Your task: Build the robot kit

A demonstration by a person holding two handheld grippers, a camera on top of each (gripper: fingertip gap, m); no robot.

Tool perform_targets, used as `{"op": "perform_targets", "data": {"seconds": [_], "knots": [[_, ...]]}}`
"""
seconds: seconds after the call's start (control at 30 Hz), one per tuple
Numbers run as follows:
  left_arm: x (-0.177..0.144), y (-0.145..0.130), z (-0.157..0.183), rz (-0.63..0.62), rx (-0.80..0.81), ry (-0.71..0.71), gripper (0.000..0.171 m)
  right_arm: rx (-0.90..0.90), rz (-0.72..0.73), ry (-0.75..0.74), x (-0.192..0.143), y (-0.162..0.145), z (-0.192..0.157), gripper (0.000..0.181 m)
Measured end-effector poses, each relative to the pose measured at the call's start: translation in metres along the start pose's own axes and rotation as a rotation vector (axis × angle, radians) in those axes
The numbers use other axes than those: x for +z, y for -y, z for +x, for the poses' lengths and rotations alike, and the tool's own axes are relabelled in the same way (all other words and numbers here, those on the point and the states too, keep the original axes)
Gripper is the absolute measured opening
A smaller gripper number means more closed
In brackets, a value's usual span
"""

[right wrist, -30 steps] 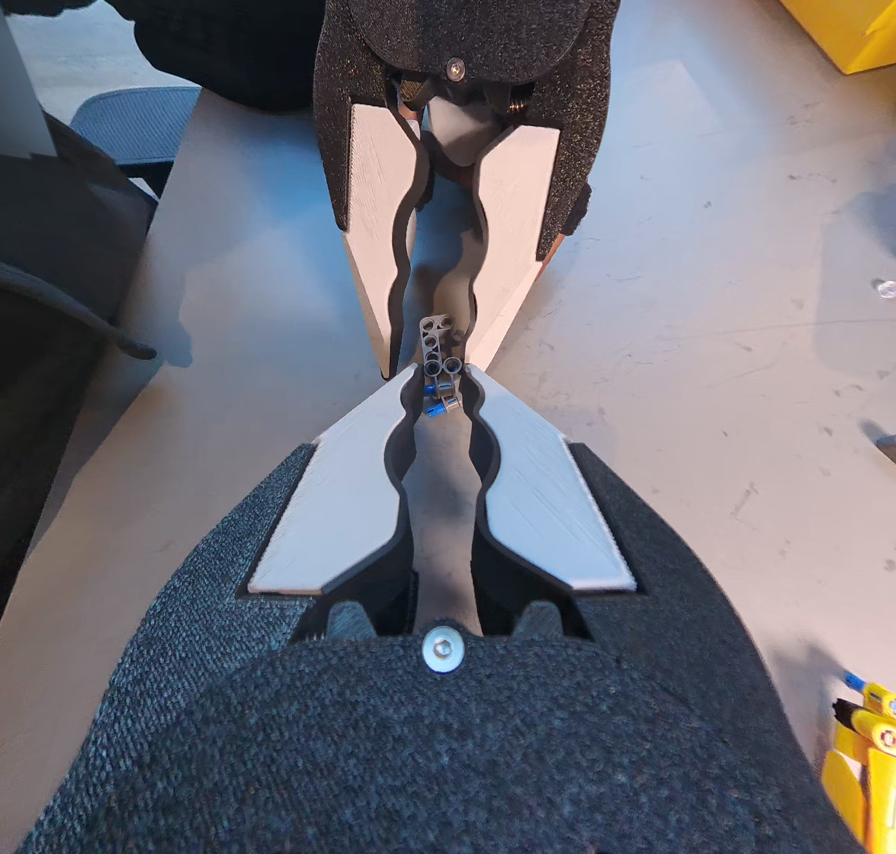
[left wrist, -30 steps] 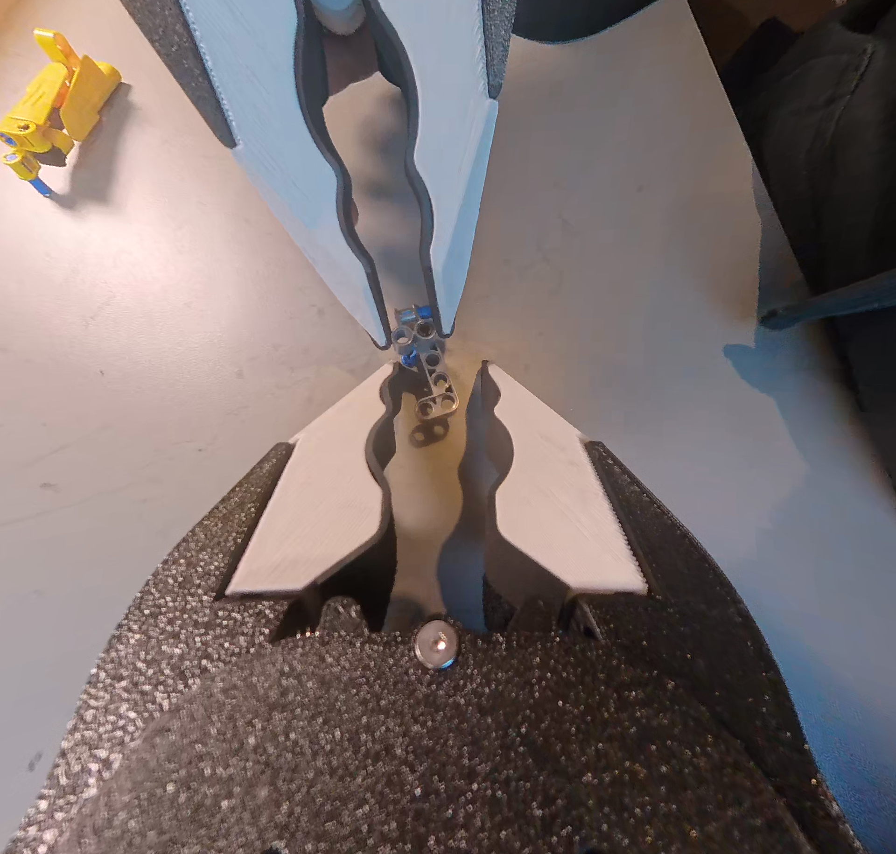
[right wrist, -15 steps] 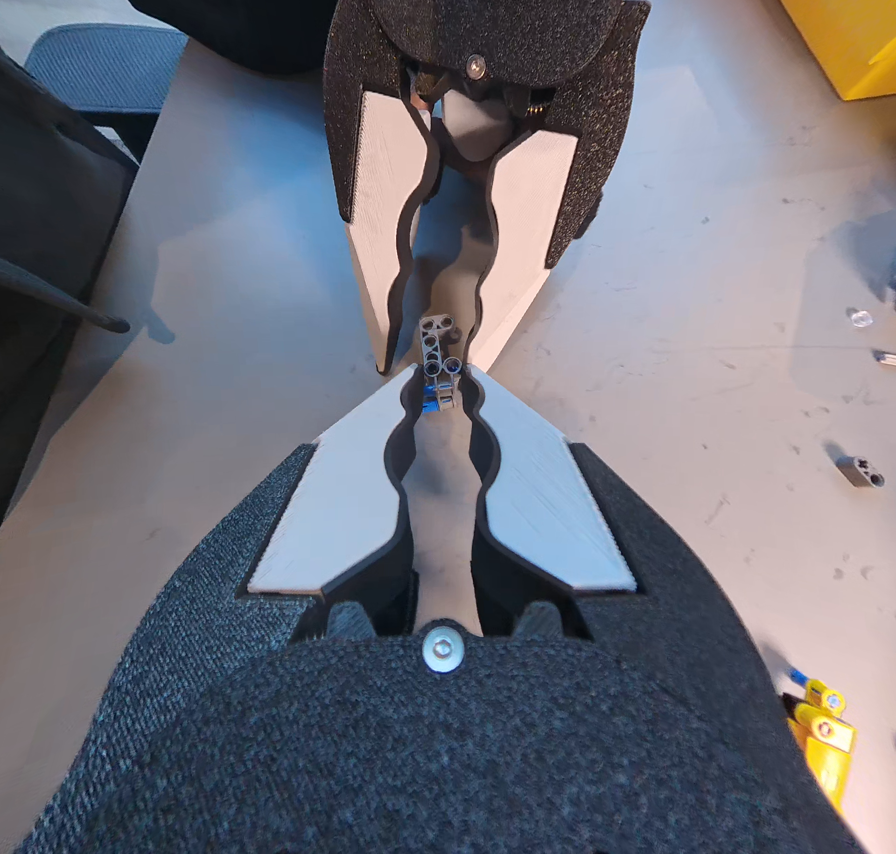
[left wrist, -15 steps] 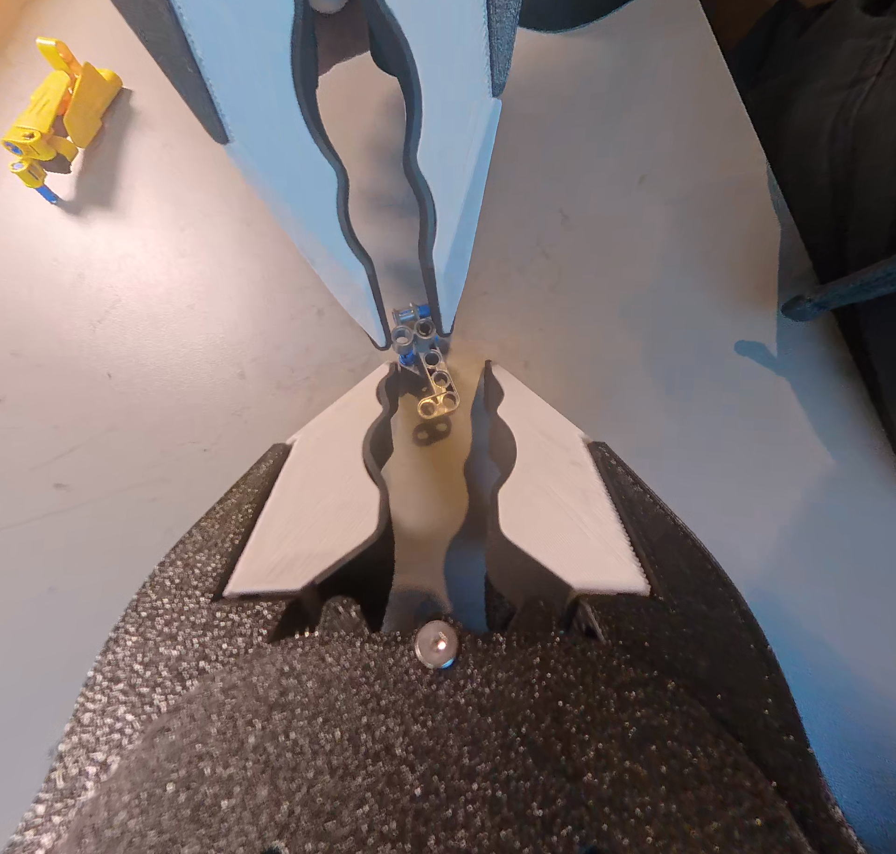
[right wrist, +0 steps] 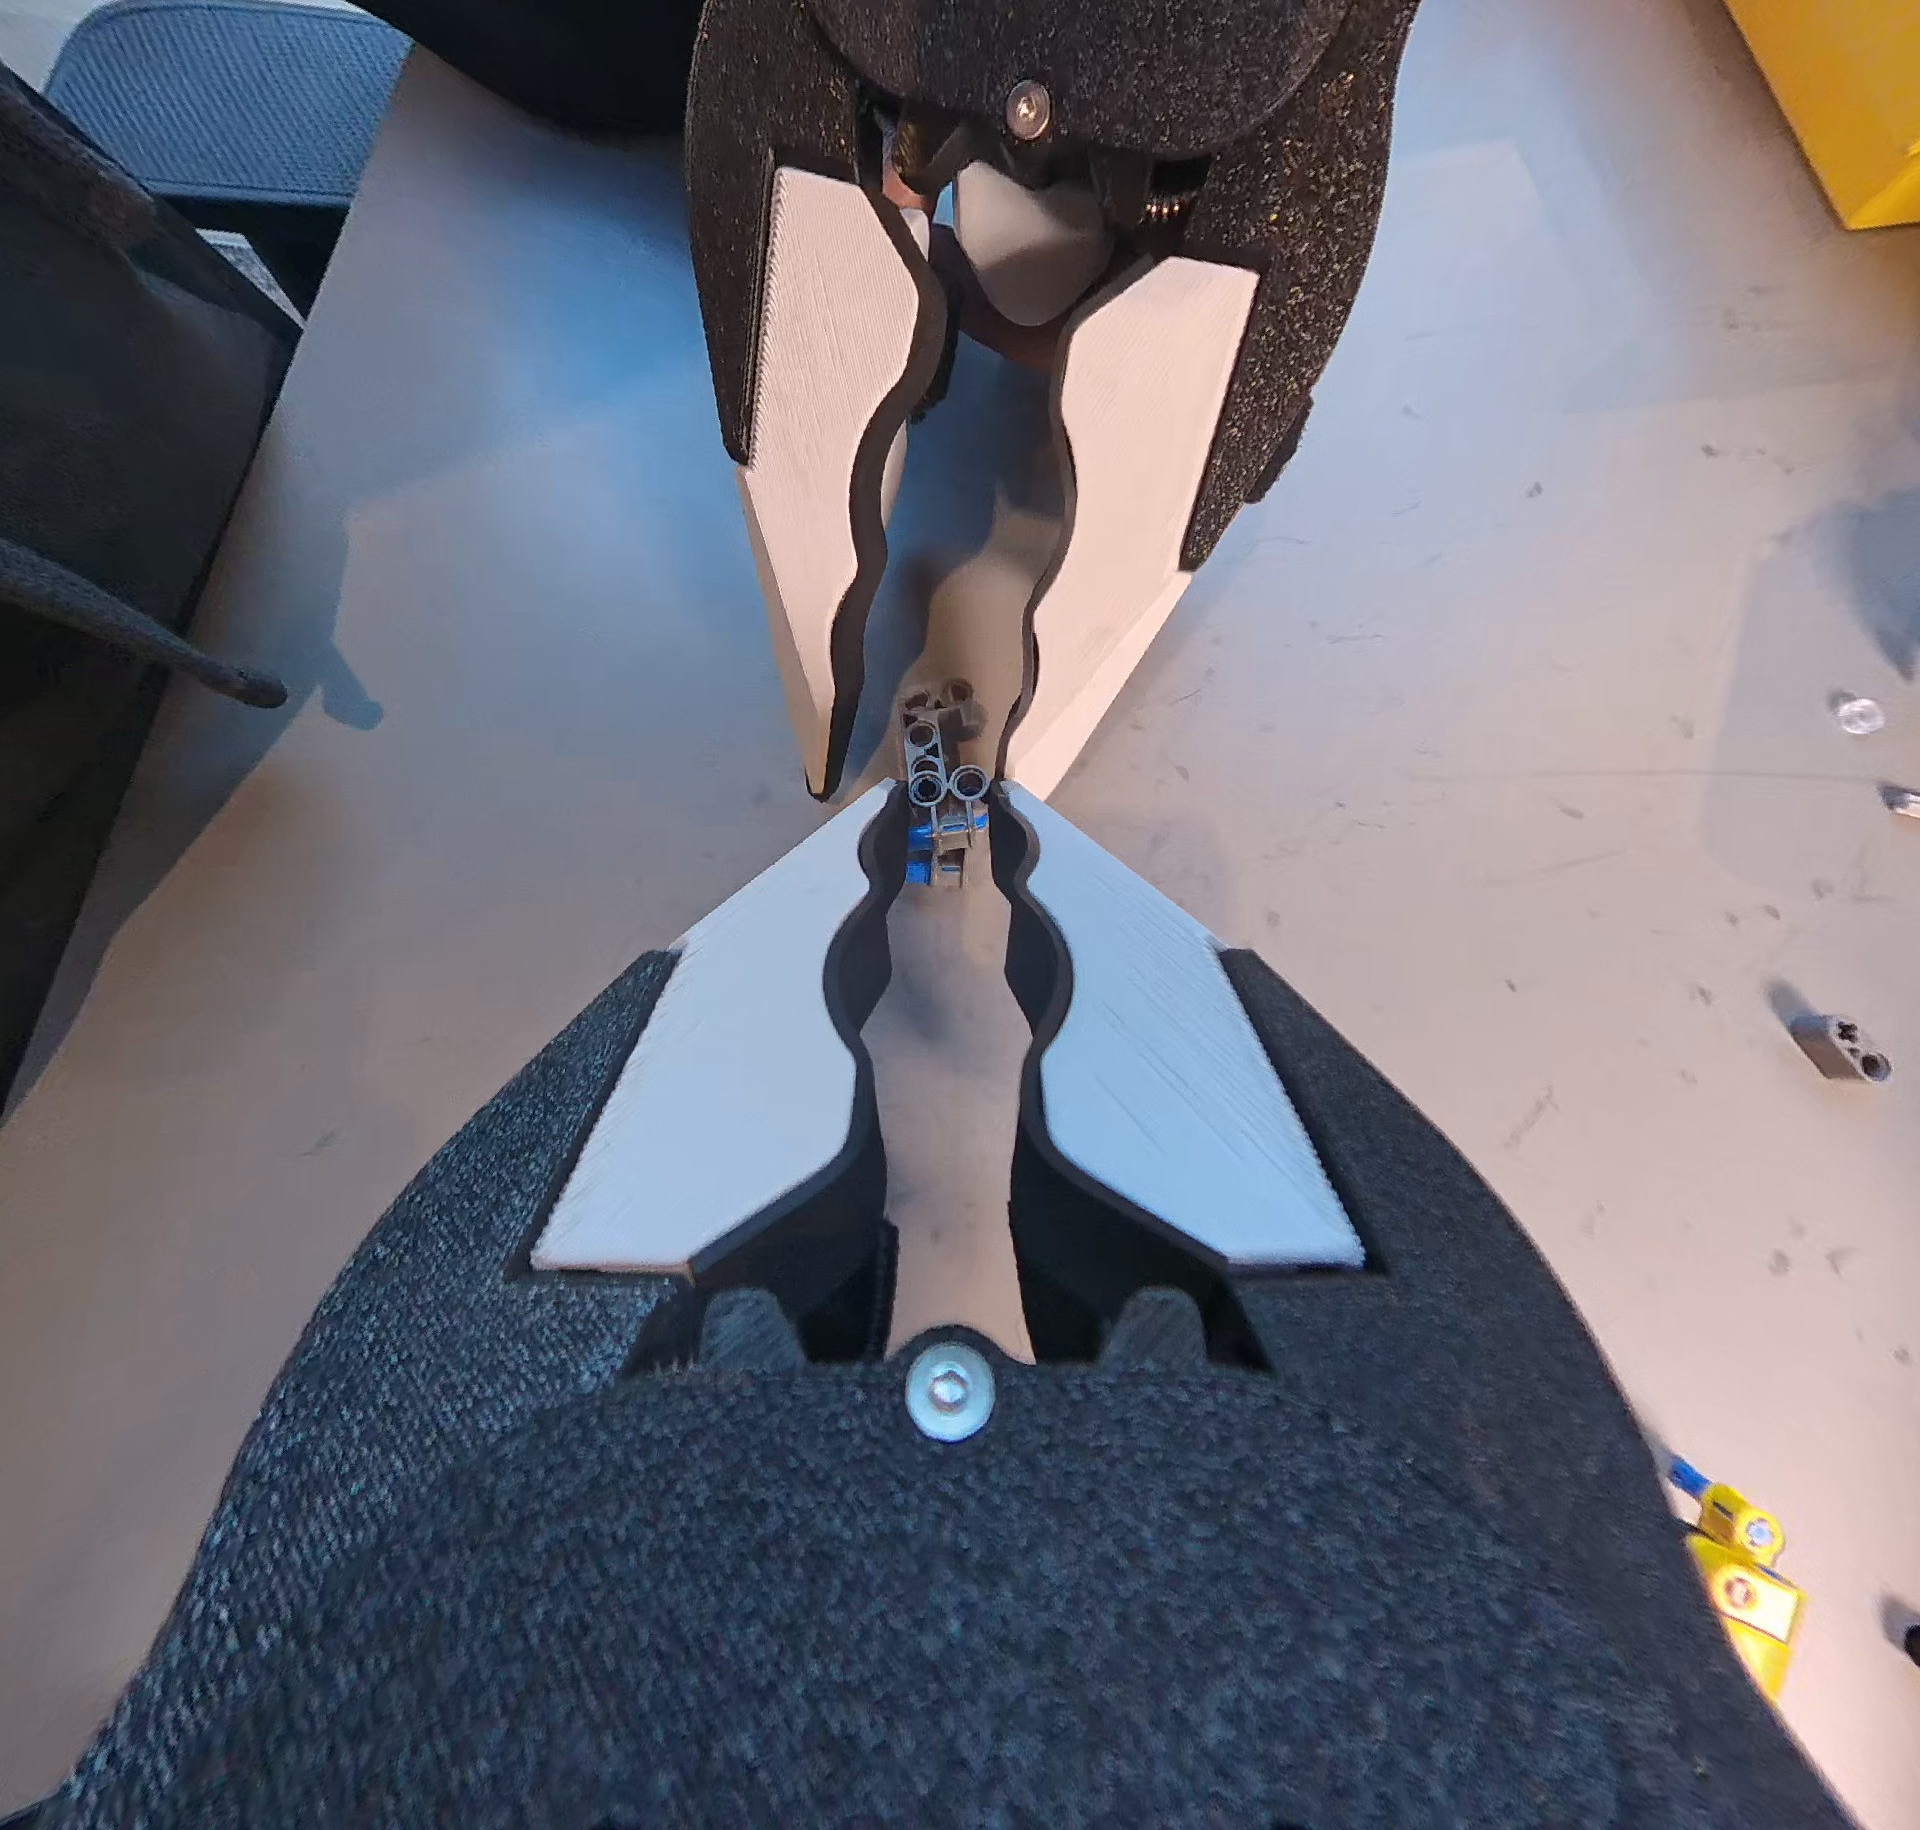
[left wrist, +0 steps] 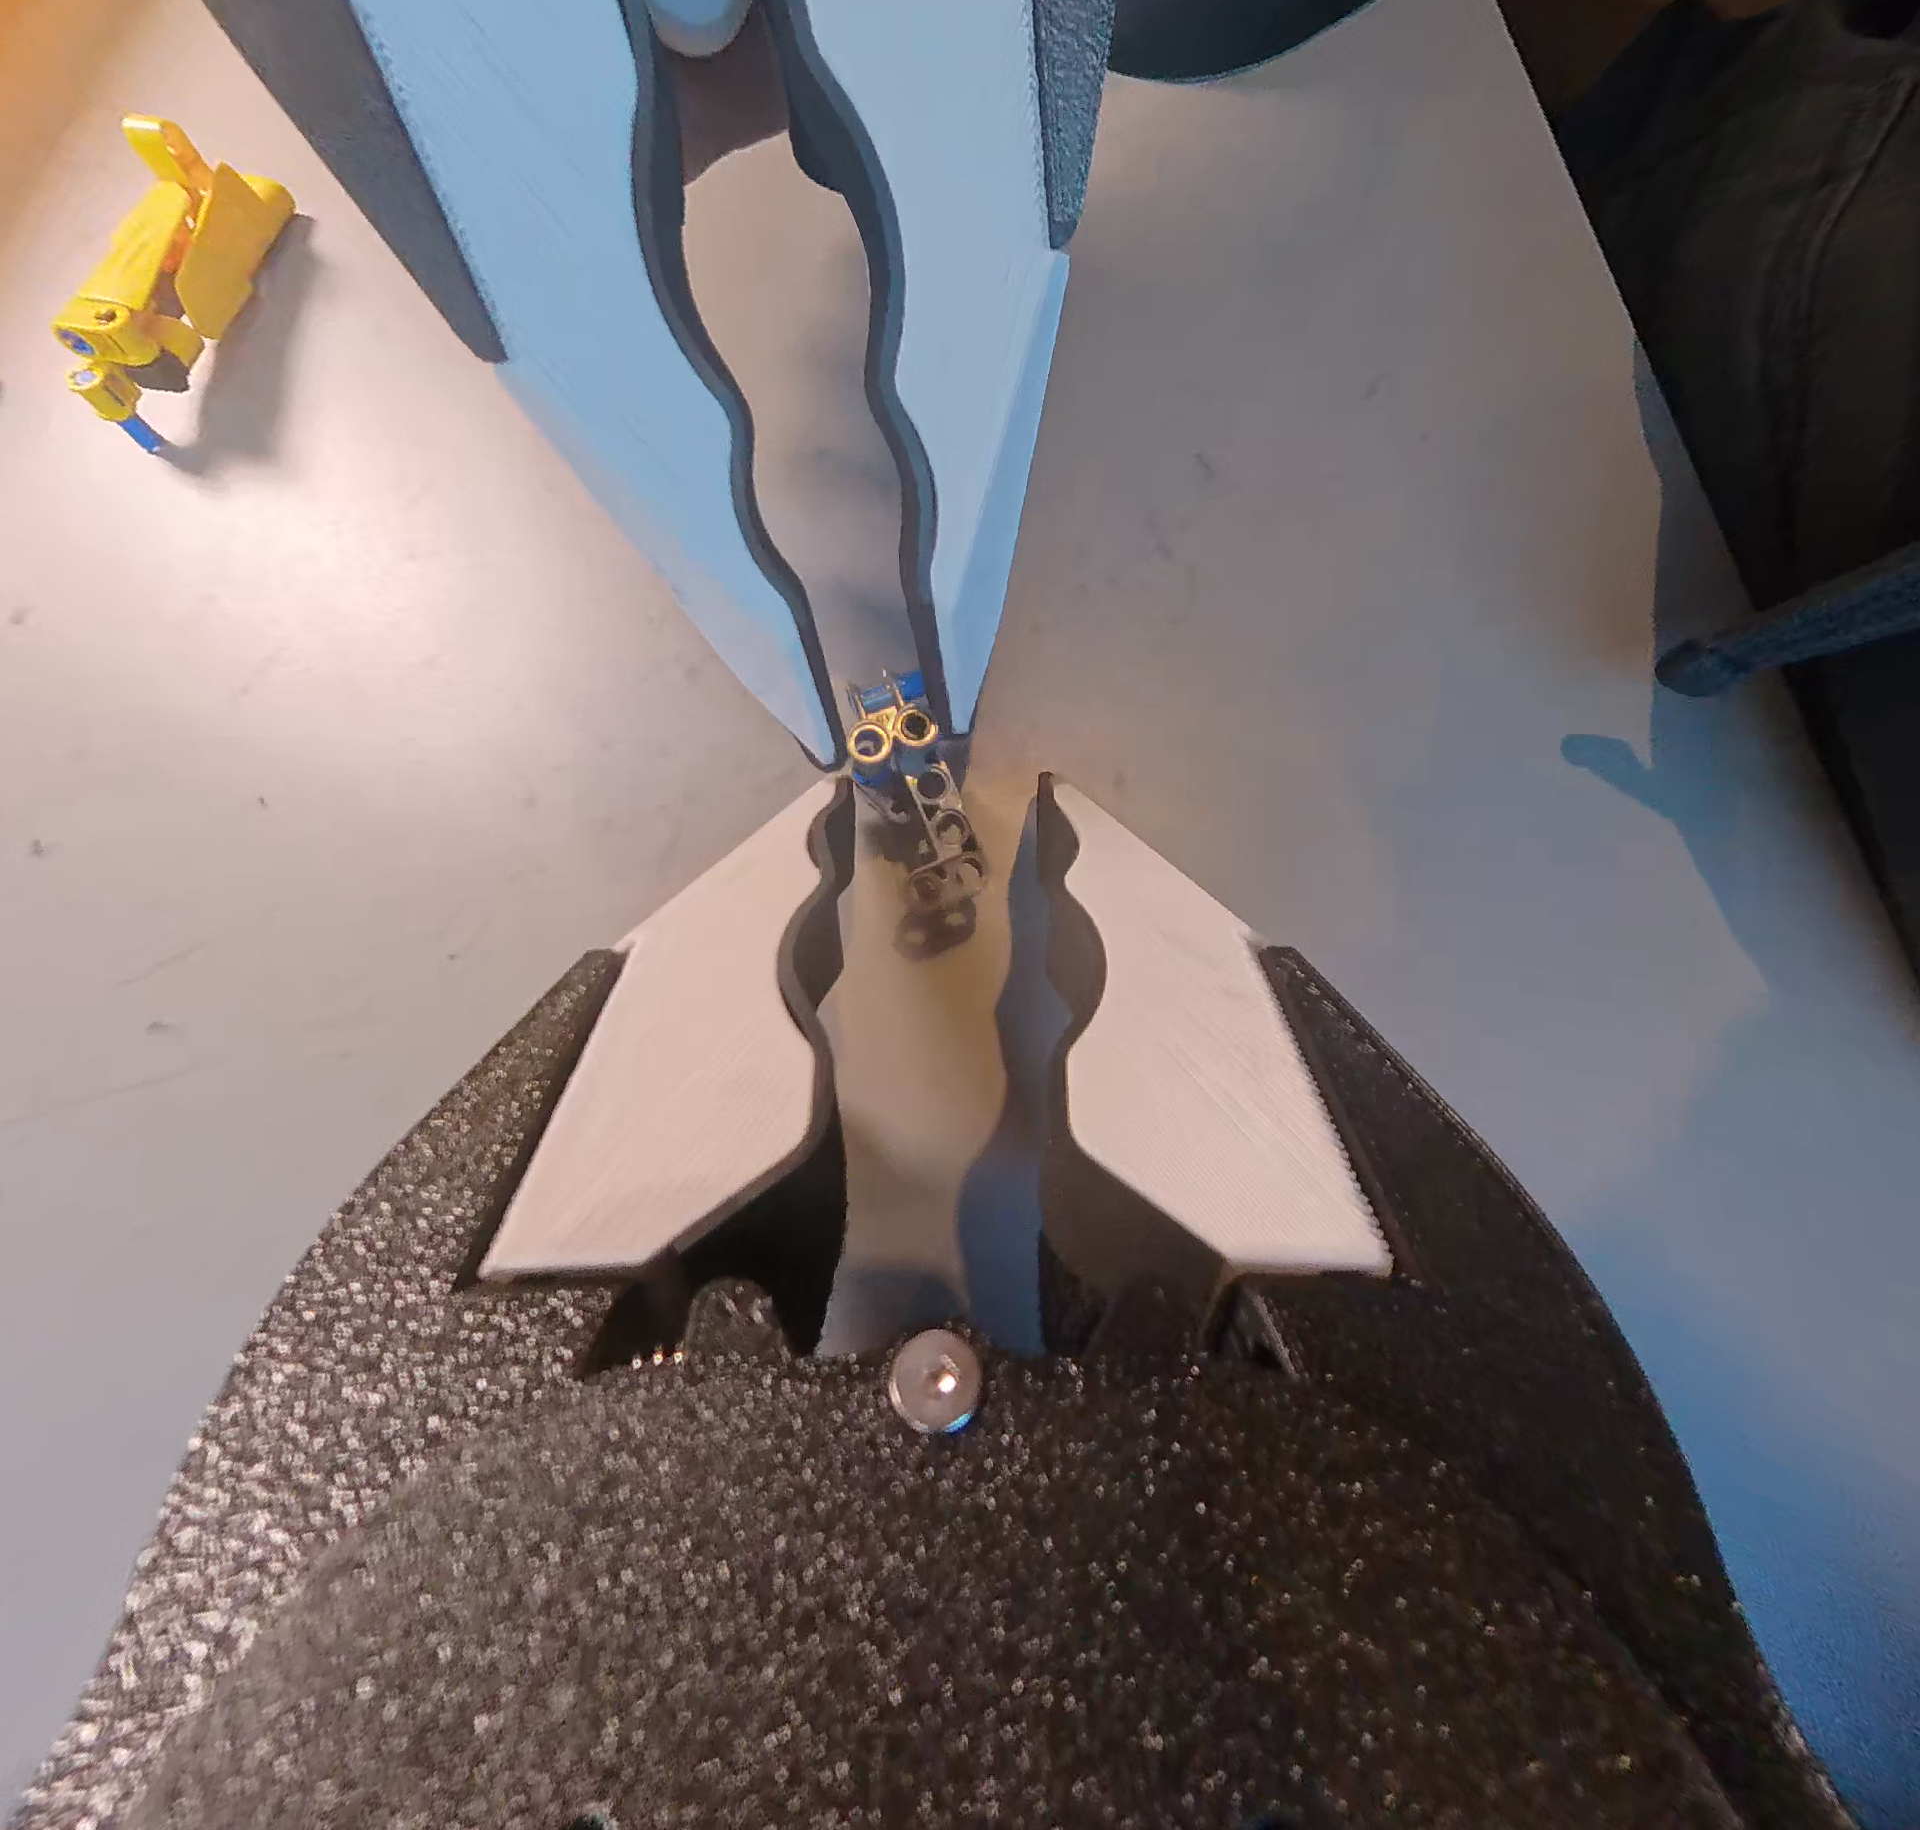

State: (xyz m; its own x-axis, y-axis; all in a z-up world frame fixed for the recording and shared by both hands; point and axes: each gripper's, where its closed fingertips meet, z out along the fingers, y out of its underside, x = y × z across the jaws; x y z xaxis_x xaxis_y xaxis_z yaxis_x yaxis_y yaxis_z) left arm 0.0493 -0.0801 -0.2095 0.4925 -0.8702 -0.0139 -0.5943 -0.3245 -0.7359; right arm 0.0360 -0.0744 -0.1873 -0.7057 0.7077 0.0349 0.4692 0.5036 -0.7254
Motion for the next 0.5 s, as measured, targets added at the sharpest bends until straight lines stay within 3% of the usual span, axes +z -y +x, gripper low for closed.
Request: {"op": "perform_targets", "data": {"seconds": [0.5], "knots": [[0.0031, 0.0005, 0.0003, -0.001, -0.003, 0.001, 0.034, 0.015, -0.069, 0.01, -0.0009, -0.0023, -0.0006, 0.015]]}}
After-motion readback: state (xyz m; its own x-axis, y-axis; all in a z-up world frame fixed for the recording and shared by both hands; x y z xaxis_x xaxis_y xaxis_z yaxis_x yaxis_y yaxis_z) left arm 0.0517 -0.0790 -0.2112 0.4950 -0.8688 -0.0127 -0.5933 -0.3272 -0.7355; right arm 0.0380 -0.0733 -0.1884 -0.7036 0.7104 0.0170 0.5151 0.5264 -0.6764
